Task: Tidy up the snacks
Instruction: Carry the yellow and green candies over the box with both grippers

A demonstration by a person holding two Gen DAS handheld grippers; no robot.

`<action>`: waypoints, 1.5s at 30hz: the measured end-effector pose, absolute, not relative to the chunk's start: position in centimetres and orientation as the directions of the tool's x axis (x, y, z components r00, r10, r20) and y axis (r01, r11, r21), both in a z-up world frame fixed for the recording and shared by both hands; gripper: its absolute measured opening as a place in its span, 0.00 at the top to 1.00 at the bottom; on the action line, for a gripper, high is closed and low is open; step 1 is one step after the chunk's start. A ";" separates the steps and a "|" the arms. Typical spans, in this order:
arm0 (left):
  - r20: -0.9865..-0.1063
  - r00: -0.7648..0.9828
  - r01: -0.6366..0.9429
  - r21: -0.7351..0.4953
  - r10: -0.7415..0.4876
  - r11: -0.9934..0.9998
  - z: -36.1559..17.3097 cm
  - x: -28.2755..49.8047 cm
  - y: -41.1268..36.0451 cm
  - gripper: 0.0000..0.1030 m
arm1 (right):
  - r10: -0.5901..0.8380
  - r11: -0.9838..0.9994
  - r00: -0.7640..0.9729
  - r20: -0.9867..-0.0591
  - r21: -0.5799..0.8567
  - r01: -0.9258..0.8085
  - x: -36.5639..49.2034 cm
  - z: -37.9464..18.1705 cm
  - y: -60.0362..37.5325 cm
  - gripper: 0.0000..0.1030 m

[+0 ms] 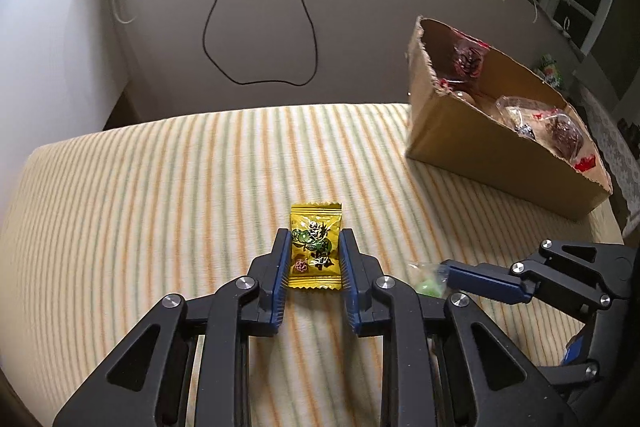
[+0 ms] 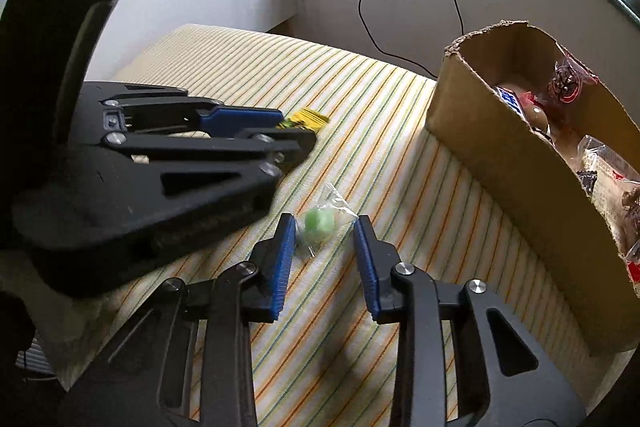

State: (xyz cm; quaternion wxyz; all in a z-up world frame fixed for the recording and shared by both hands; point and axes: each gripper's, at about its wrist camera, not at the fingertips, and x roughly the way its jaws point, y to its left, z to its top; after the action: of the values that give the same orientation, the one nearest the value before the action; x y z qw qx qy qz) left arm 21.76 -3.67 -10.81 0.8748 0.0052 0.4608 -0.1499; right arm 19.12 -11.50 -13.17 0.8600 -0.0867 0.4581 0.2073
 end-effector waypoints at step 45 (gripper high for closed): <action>-0.689 0.622 0.415 -0.112 -0.371 0.903 -3.5 21.6 -13.0 0.79 | 0.198 0.974 0.712 -0.674 0.056 -0.218 18.1 -3.2 -27.7 0.72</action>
State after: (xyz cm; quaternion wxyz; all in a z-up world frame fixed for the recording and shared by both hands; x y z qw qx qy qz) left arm 21.64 -13.01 -3.49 0.9002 0.0290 0.3758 -0.2184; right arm 18.13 -27.69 -3.19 0.9250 -0.0137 0.3627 0.1125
